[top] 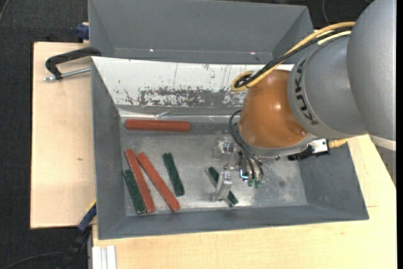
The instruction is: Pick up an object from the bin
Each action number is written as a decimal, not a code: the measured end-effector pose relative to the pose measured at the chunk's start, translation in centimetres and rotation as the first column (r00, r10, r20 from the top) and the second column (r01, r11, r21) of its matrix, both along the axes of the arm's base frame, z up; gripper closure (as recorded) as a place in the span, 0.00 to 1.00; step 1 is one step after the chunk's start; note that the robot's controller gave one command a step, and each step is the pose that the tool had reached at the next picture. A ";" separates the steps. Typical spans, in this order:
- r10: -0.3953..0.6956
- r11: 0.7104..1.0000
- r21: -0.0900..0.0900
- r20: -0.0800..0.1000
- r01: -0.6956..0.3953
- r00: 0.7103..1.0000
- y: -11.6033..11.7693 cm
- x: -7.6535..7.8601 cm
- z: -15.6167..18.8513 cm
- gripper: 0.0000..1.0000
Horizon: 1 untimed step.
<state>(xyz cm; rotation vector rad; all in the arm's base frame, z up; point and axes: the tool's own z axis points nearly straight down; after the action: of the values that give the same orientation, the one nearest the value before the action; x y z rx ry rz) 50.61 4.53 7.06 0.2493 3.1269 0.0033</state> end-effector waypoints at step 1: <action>-0.001 1.000 -0.001 -0.001 0.001 1.000 -0.1 0.0 0.0 1.00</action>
Offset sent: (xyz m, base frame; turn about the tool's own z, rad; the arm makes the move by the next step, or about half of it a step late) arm 0.0000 0.0000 0.0000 0.0000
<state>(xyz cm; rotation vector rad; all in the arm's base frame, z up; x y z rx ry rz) 50.59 4.46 7.05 0.2503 3.1276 0.0020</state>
